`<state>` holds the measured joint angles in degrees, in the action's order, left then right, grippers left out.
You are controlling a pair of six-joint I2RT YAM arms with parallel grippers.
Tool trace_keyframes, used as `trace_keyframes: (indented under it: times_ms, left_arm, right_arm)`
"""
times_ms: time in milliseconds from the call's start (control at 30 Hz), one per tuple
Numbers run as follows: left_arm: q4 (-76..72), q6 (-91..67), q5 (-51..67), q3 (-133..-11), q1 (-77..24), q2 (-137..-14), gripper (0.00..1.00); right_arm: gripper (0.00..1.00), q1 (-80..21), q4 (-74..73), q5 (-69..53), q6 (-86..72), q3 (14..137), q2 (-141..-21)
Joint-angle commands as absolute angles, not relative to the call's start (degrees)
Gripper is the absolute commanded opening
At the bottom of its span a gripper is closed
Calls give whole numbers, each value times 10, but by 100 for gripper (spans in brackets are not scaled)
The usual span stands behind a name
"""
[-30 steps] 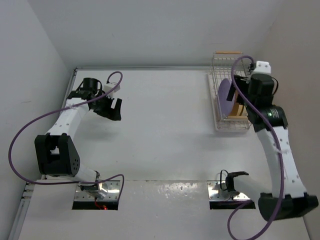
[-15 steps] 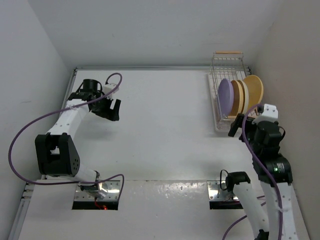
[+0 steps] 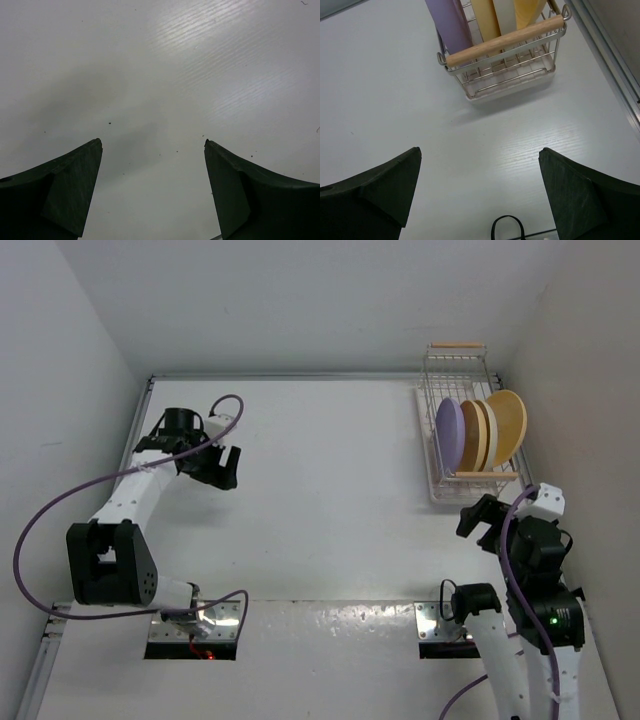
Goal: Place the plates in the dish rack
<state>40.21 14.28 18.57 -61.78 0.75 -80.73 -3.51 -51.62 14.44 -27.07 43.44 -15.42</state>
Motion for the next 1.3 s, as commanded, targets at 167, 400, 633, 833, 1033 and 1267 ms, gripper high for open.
trace_keyframes:
  times_ms: [167, 400, 633, 833, 1033, 1267]
  left_arm:
    - [387, 137, 185, -605, 14, -768, 87]
    - [376, 137, 191, -585, 14, -752, 87]
    - [376, 137, 196, -575, 14, -746, 87]
    - [371, 137, 196, -570, 14, -746, 87]
    - [371, 137, 196, -570, 14, -746, 87]
    - [366, 137, 196, -564, 14, -746, 87]
  right_arm:
    - [99, -35, -518, 132, -286, 439, -145]
    - [99, -35, -522, 128, -285, 443, -146]
    - [99, -35, -525, 127, -287, 446, -145]
    - [99, -37, -523, 120, -285, 446, -148]
    - [99, -33, -525, 117, -284, 447, -150]
    - [99, -34, -529, 125, -284, 452, -161]
